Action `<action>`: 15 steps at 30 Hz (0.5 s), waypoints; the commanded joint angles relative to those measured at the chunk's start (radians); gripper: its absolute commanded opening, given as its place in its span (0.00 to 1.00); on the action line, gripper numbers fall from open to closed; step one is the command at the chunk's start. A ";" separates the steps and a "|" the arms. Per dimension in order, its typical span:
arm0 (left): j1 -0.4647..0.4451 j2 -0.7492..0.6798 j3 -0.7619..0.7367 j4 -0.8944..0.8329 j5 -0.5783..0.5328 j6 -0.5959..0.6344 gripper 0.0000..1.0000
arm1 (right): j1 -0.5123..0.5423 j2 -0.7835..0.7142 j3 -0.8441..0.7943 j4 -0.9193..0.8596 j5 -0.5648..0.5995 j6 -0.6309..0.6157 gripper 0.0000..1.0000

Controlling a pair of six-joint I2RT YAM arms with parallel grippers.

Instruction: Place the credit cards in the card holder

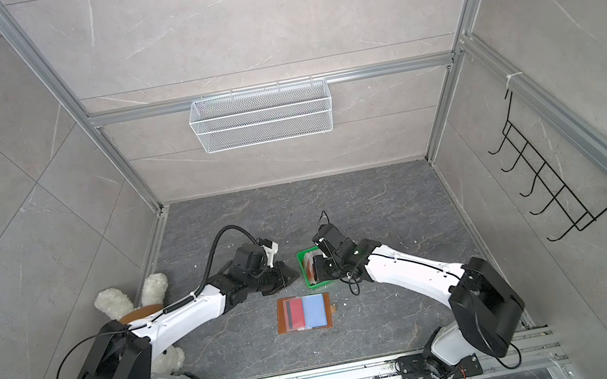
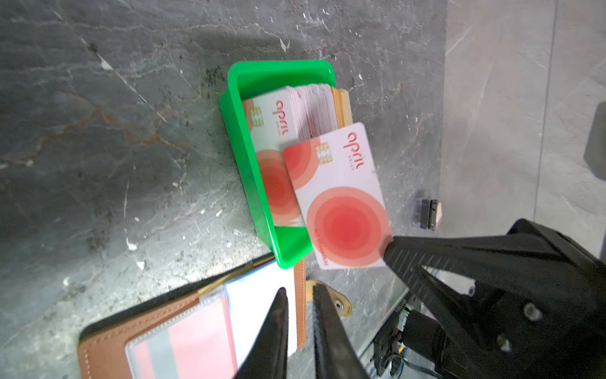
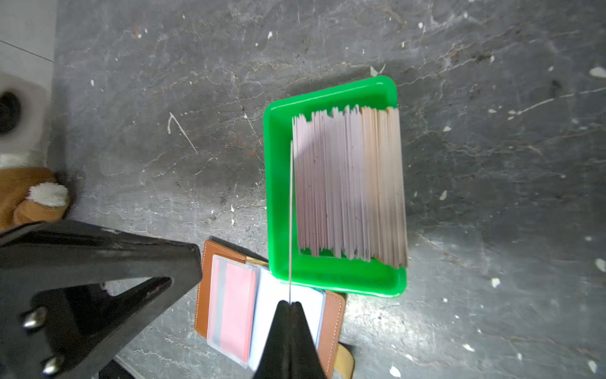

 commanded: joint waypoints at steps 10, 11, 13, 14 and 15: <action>-0.018 -0.250 -0.247 0.288 0.139 -0.115 0.31 | 0.016 -0.297 -0.202 0.093 -0.015 0.131 0.00; -0.022 -0.264 -0.267 0.308 0.139 -0.127 0.31 | 0.022 -0.318 -0.218 0.097 -0.014 0.139 0.00; -0.030 -0.291 -0.312 0.369 0.134 -0.165 0.31 | 0.040 -0.364 -0.251 0.108 -0.008 0.155 0.00; -0.037 -0.297 -0.336 0.406 0.130 -0.183 0.31 | 0.050 -0.382 -0.265 0.112 -0.004 0.162 0.00; -0.044 -0.299 -0.362 0.453 0.127 -0.206 0.32 | 0.062 -0.401 -0.278 0.116 0.003 0.170 0.00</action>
